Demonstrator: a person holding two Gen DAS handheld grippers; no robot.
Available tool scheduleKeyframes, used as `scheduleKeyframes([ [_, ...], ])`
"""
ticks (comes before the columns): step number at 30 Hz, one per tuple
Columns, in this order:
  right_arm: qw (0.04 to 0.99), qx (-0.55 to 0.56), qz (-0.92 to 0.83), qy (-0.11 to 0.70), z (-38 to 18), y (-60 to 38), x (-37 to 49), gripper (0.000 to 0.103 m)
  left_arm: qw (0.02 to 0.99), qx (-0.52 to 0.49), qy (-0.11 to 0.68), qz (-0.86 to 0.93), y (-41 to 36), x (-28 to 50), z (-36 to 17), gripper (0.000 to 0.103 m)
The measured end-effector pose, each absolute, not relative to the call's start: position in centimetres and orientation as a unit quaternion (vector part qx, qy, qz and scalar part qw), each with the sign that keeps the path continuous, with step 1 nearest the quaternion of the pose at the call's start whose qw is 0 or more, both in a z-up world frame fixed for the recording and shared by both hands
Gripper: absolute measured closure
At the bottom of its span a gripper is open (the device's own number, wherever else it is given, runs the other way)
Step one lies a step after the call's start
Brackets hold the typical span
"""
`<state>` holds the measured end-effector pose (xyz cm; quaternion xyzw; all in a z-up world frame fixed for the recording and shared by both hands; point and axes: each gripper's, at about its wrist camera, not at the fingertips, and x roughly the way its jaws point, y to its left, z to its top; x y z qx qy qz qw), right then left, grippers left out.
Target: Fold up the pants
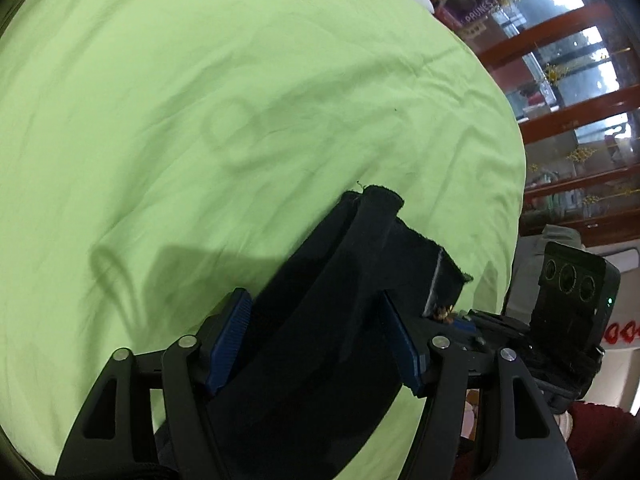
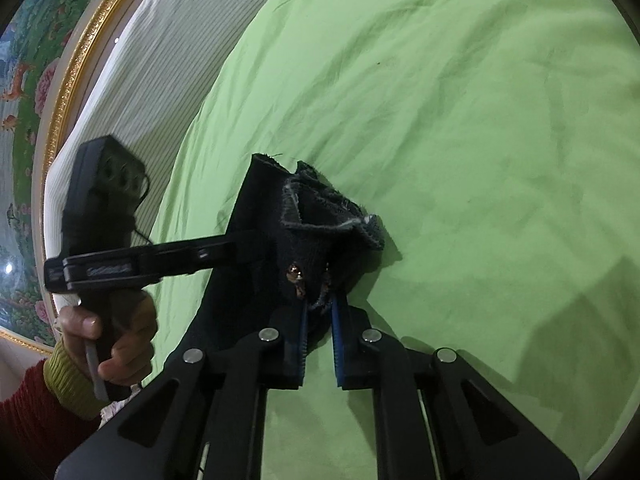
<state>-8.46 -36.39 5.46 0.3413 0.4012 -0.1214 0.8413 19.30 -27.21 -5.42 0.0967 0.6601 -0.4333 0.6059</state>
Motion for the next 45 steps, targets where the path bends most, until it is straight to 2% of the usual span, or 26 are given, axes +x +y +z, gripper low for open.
scheduleKeyframes([
  [3, 0.843, 0.334, -0.117, 0.405, 5.3, -36.7, -8.0, 0.092, 0.602, 0.089, 0.657, -0.446, -27.6, 19.4, -5.8, 0.040],
  [5, 0.843, 0.337, -0.114, 0.404, 5.6, -37.2, -8.1, 0.092, 0.603, 0.084, 0.656, -0.447, -27.6, 19.7, -5.9, 0.064],
  [6, 0.843, 0.337, -0.111, 0.405, 5.6, -37.2, -8.1, 0.092, 0.600, 0.073, 0.660, -0.446, -27.2, 19.9, -5.9, 0.068],
  [7, 0.843, 0.335, -0.110, 0.405, 5.7, -37.1, -8.1, 0.092, 0.600, 0.061, 0.661, -0.446, -27.0, 20.1, -5.8, 0.077],
  [11, 0.849, 0.330, -0.097, 0.401, 6.6, -36.7, -7.7, 0.092, 0.613, 0.037, 0.648, -0.451, -25.7, 19.8, -4.6, 0.084],
  [21, 0.879, 0.293, 0.016, 0.375, 11.3, -32.1, -6.7, 0.092, 0.654, -0.030, 0.592, -0.469, -20.0, 18.2, 2.5, 0.087],
  [28, 0.876, 0.263, 0.103, 0.390, 11.9, -26.9, -4.8, 0.092, 0.683, -0.072, 0.567, -0.454, -13.2, 16.8, 5.6, 0.087],
  [33, 0.861, 0.248, 0.143, 0.420, 10.7, -23.6, -2.7, 0.092, 0.702, -0.101, 0.561, -0.427, -8.6, 15.3, 5.7, 0.087],
  [45, 0.821, 0.215, 0.186, 0.495, 5.8, -18.1, -1.1, 0.092, 0.718, -0.163, 0.571, -0.364, -0.2, 12.4, 1.4, 0.087],
])
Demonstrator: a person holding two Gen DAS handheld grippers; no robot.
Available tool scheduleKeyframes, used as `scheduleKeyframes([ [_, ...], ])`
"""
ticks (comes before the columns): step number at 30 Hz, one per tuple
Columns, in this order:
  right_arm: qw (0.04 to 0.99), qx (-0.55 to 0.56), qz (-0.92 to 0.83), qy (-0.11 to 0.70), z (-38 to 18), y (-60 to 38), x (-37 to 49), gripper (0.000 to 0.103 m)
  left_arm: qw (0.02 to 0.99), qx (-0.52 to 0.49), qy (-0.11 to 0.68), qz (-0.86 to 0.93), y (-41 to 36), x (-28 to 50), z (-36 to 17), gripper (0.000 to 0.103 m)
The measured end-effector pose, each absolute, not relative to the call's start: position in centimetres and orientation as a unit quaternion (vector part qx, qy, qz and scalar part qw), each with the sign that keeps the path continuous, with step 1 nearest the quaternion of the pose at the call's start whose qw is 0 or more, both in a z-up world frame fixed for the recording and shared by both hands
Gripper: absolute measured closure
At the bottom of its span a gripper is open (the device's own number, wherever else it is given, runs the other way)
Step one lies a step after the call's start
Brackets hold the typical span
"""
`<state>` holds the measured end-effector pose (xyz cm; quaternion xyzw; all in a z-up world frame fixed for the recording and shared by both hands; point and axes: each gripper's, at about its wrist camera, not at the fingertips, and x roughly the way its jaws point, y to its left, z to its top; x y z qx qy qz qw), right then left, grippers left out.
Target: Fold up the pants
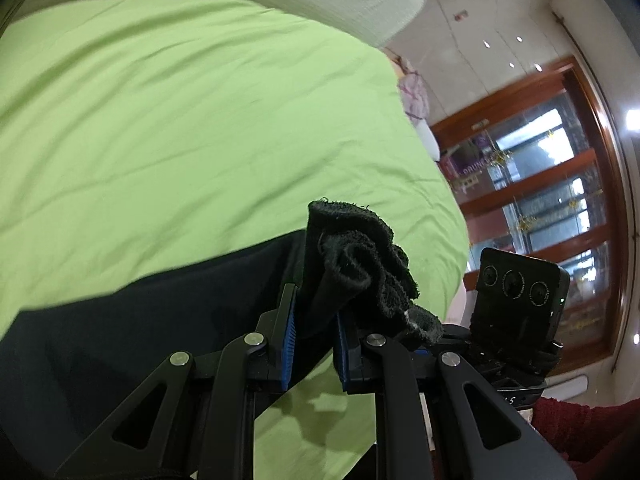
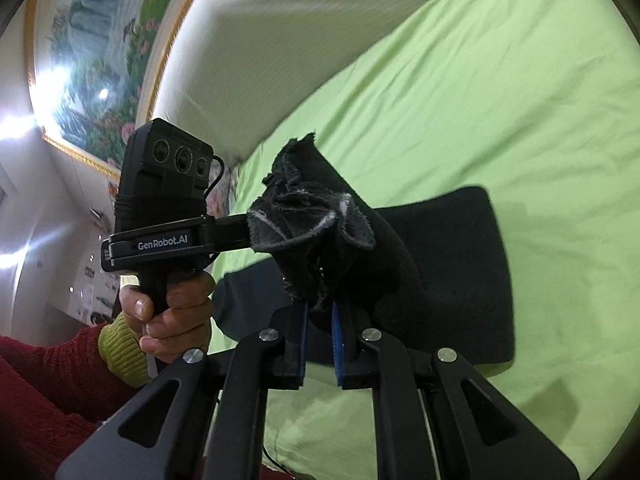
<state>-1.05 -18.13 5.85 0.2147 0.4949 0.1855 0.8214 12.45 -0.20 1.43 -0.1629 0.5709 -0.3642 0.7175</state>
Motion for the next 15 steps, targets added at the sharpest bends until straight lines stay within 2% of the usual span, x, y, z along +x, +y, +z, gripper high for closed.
scheduleKeyframes([
  [7, 0.810, 0.190, 0.177, 0.526, 3.5, -16.3, 0.0, 0.092, 0.720, -0.170, 0.587, -0.328, 2.1, 11.9, -1.1, 0.090],
  [15, 0.792, 0.162, 0.158, 0.568, 1.7, -13.3, 2.5, 0.087, 0.720, -0.173, 0.609, -0.283, 4.9, 10.9, -3.5, 0.090],
])
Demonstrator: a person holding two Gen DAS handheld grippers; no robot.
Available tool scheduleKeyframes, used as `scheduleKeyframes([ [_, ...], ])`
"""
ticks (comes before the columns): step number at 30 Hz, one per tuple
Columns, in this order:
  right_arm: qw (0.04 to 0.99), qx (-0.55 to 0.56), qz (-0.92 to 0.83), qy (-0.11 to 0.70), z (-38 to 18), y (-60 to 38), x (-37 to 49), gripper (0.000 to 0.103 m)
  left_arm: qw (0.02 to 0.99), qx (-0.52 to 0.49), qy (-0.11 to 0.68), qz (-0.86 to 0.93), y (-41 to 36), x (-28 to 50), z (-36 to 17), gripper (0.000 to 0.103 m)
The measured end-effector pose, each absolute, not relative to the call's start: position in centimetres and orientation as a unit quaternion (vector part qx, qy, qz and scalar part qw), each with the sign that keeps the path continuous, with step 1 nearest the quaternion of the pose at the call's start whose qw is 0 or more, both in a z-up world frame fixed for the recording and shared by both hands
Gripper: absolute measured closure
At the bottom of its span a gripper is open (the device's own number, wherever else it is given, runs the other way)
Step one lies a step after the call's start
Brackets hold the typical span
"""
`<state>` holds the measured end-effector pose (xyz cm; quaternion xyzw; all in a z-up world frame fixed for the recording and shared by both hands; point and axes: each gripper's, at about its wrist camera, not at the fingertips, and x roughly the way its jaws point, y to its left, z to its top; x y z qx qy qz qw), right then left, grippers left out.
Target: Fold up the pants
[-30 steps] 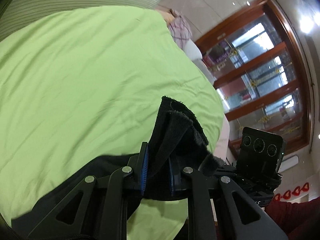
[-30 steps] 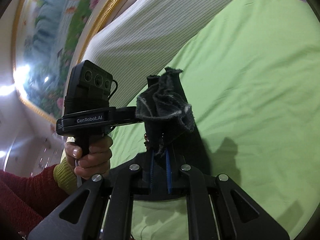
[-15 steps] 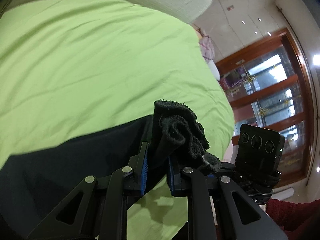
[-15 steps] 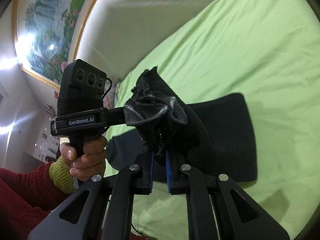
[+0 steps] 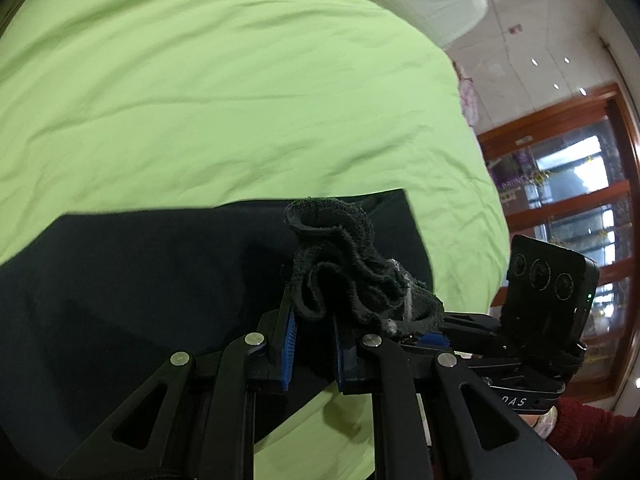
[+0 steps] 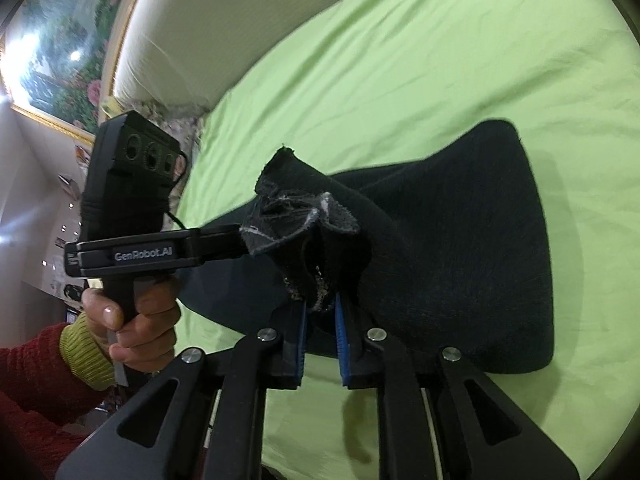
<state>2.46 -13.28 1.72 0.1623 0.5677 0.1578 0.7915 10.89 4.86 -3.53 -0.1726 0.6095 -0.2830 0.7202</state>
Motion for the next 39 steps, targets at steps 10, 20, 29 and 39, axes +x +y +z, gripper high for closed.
scheduleKeyframes([
  [10, 0.769, 0.133, 0.180, 0.598, 1.0, -9.9, 3.7, 0.058, 0.728, -0.233, 0.605, -0.222, 9.8, 7.7, -4.0, 0.085],
  [20, 0.760, 0.098, 0.226, 0.602, 1.5, -7.6, 4.8, 0.057, 0.751, -0.307, 0.570, -0.133, 17.0, 2.9, -2.9, 0.071],
  [29, 0.747, 0.066, 0.262, 0.607, 1.2, -3.7, 6.9, 0.057, 0.762, -0.347, 0.543, -0.060, 21.7, -1.6, -1.6, 0.067],
  [39, 0.717, 0.020, 0.312, 0.623, -0.3, 2.3, 8.7, 0.057, 0.757, -0.397, 0.519, 0.025, 27.4, -7.0, -1.9, 0.057],
])
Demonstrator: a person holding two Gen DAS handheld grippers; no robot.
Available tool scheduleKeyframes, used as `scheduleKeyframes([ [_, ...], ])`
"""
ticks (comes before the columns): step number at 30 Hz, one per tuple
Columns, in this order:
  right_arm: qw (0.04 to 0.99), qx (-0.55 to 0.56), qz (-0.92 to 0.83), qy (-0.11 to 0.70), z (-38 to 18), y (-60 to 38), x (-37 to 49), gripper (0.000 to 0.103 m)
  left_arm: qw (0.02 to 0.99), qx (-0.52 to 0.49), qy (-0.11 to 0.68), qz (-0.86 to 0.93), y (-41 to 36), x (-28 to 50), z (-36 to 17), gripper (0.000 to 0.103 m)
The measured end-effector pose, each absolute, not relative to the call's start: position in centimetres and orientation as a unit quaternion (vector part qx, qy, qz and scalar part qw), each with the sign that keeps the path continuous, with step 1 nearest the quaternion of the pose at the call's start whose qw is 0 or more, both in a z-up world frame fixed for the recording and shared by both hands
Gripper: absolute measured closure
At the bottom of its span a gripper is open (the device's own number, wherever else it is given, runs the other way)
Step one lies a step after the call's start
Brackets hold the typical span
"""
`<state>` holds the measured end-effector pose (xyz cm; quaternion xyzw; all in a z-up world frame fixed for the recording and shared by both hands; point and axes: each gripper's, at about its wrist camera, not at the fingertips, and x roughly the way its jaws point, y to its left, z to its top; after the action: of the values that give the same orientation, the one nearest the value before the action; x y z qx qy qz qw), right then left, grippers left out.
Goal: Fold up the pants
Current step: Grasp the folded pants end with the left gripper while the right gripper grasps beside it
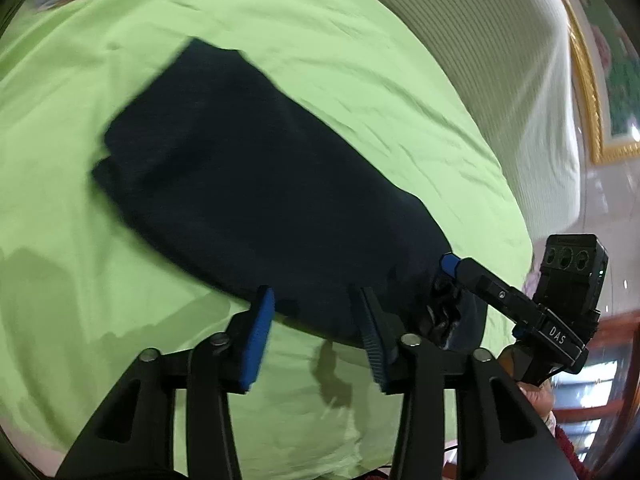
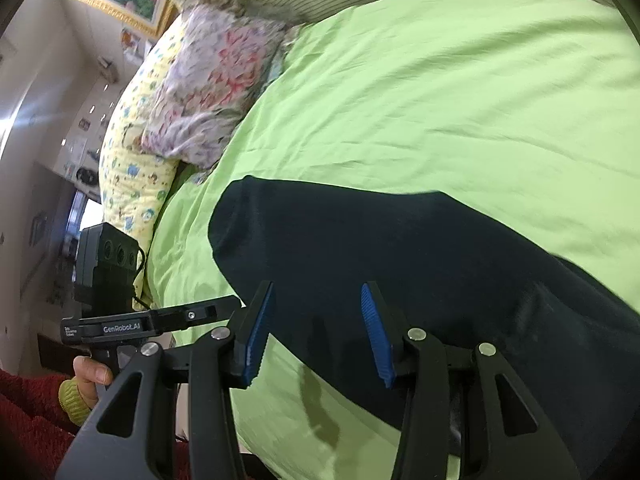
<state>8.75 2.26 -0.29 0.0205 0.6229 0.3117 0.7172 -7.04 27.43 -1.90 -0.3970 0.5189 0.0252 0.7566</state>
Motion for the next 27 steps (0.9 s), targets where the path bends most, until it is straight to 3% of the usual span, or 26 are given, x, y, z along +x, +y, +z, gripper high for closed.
scheduleKeyframes([
  [14, 0.683, -0.049, 0.367, 0.629, -2.0, 10.5, 12.7, 0.052, 0.718, -0.479, 0.492, 0.111, 33.2, -12.3, -4.2, 0.043],
  [27, 0.610, -0.146, 0.423, 0.653, -6.5, 18.5, 15.8, 0.051, 0.696, -0.505, 0.486, 0.155, 35.6, -11.8, -6.5, 0.043],
])
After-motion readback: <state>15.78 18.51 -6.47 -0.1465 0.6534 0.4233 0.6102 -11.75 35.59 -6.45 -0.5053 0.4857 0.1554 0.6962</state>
